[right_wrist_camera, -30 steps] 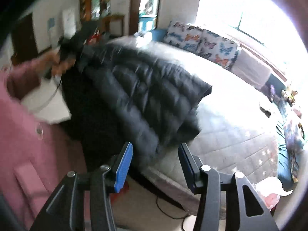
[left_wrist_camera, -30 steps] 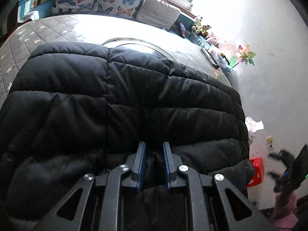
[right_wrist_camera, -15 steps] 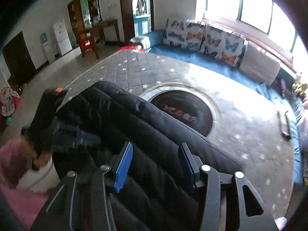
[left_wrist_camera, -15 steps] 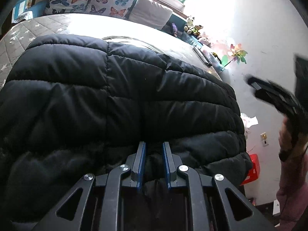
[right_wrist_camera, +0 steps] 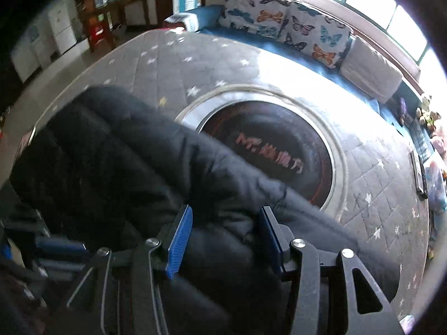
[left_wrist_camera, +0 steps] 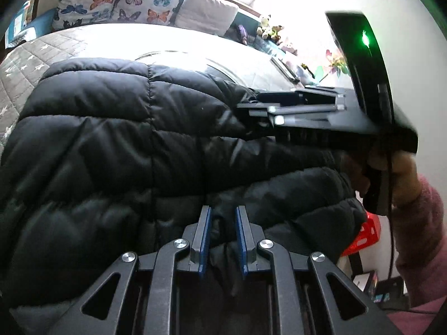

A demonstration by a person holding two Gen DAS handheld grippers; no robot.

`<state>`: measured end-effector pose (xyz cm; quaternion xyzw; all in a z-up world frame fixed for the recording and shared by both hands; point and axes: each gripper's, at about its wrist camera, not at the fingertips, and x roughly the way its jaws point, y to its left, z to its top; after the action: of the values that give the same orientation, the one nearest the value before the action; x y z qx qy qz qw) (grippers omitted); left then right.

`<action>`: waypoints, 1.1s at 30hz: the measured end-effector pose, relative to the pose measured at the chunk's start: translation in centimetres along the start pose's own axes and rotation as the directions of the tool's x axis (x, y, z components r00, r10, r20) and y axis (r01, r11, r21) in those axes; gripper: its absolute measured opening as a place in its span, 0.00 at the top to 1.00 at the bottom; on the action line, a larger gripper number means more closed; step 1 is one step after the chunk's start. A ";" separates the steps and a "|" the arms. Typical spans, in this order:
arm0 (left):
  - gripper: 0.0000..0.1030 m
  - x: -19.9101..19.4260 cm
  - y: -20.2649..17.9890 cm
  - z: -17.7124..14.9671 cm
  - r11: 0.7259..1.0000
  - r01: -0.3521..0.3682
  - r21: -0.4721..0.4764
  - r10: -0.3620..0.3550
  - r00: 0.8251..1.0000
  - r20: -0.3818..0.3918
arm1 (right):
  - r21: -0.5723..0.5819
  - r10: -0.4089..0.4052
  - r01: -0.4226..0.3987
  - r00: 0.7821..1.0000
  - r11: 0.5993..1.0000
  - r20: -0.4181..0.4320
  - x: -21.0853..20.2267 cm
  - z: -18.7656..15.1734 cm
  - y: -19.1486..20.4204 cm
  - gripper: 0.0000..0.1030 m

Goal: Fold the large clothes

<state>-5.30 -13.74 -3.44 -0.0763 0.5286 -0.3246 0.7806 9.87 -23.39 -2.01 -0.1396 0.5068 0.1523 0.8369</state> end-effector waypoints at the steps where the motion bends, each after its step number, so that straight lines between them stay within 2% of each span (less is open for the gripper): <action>1: 0.81 -0.6 -0.2 0.1 1.000 0.013 -0.003 -0.013 1.000 -0.004 | -0.012 0.002 -0.002 1.000 1.000 -0.002 -0.2 -0.2 0.4 0.47; 4: 0.81 -2.3 -0.8 0.8 0.999 0.035 -0.004 -0.035 0.999 0.027 | -0.047 0.026 -0.026 1.000 0.999 -0.014 -1.1 -1.9 1.4 0.47; 6: 0.81 -3.6 -1.2 1.6 1.000 0.018 0.012 -0.019 0.998 0.068 | -0.061 0.047 -0.048 0.999 0.997 -0.020 -1.6 -2.8 1.9 0.47; 9: 0.81 -4.4 -0.5 3.0 1.000 -0.028 0.010 0.026 0.994 0.104 | -0.053 0.108 -0.110 0.993 0.993 -0.043 -2.1 -4.2 2.2 0.47; 14: 0.81 -3.1 2.4 3.5 0.992 -0.124 -0.035 0.126 0.989 0.079 | -0.080 0.135 -0.139 0.989 0.987 -0.054 -2.9 -6.6 3.2 0.46; 18: 0.81 -3.1 4.1 2.0 0.993 -0.103 -0.053 0.107 0.991 0.076 | -0.067 0.189 -0.195 0.979 0.979 -0.079 -3.6 -8.2 3.1 0.46; 24: 0.81 -2.6 5.6 -1.3 0.995 -0.089 -0.044 0.092 0.994 0.065 | -0.026 0.230 -0.233 0.969 0.972 -0.094 -4.4 -11.0 2.2 0.46; 31: 0.81 -1.6 6.5 -3.1 0.996 -0.085 -0.024 0.086 0.993 0.081 | -0.013 0.220 -0.220 0.975 0.975 -0.005 -3.6 -13.7 2.3 0.46; 33: 0.81 -1.6 6.7 -3.3 0.997 -0.077 -0.020 0.078 0.994 0.081 | 0.009 0.256 -0.256 0.967 0.967 -0.004 -4.3 -13.7 1.6 0.46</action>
<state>-5.69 -6.90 -6.74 -0.0757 0.5015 -0.2861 0.8130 -3.73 -27.72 -4.41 -0.0699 0.5233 0.2567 0.8095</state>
